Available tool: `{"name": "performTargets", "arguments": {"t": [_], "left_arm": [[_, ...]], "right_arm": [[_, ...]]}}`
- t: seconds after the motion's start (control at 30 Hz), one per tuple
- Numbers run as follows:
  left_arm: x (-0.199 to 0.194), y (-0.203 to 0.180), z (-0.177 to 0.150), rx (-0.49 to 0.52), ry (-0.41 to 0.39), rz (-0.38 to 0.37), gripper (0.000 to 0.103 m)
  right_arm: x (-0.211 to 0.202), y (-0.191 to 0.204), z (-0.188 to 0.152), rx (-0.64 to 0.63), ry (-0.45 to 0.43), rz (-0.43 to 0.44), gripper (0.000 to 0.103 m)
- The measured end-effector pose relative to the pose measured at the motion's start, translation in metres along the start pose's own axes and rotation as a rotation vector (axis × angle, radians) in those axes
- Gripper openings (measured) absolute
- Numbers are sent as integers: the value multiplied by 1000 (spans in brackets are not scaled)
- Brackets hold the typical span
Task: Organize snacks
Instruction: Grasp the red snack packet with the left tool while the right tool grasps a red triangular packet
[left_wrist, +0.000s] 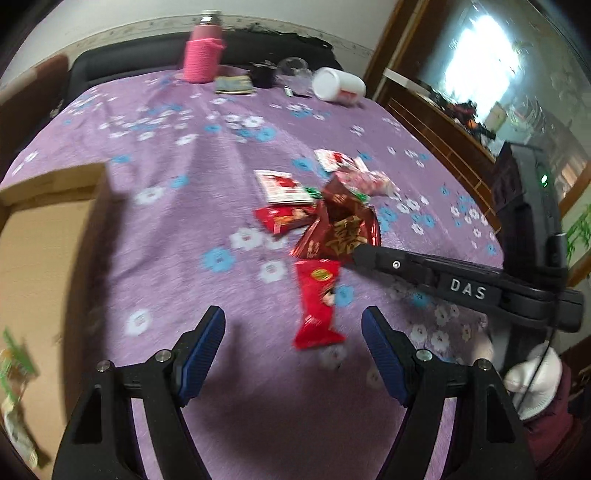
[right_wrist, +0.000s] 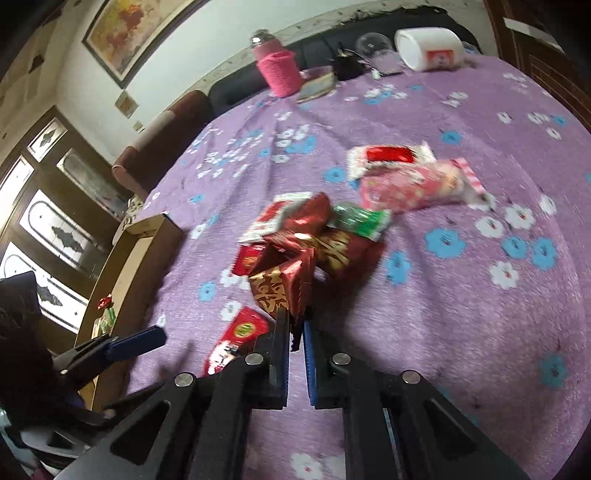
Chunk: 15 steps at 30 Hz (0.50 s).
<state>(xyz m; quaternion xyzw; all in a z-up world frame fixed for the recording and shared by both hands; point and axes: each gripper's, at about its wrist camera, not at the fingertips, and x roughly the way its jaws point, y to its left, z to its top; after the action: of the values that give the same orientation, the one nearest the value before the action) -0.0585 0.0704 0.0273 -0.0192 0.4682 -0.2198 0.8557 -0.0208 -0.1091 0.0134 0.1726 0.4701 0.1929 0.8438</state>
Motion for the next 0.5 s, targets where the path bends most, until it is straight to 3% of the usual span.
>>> {"name": "performTargets", "arguments": {"t": [0.13, 0.23, 0.3, 0.33, 0.37, 0.5], "left_arm": [[25, -17, 8, 61, 17, 22, 74], [39, -27, 11, 116, 16, 72, 58], [42, -32, 12, 152, 6, 126, 29], [42, -31, 13, 152, 5, 120, 28], [41, -29, 14, 142, 4, 108, 22], [32, -14, 10, 82, 0, 66, 18]], "right_arm": [[-2, -15, 1, 60, 3, 25, 10], [-6, -19, 3, 75, -22, 31, 16], [-9, -21, 3, 76, -42, 16, 35], [-11, -22, 3, 83, -55, 14, 44], [-12, -23, 3, 87, -64, 16, 47], [-18, -18, 4, 53, -106, 8, 48]]}}
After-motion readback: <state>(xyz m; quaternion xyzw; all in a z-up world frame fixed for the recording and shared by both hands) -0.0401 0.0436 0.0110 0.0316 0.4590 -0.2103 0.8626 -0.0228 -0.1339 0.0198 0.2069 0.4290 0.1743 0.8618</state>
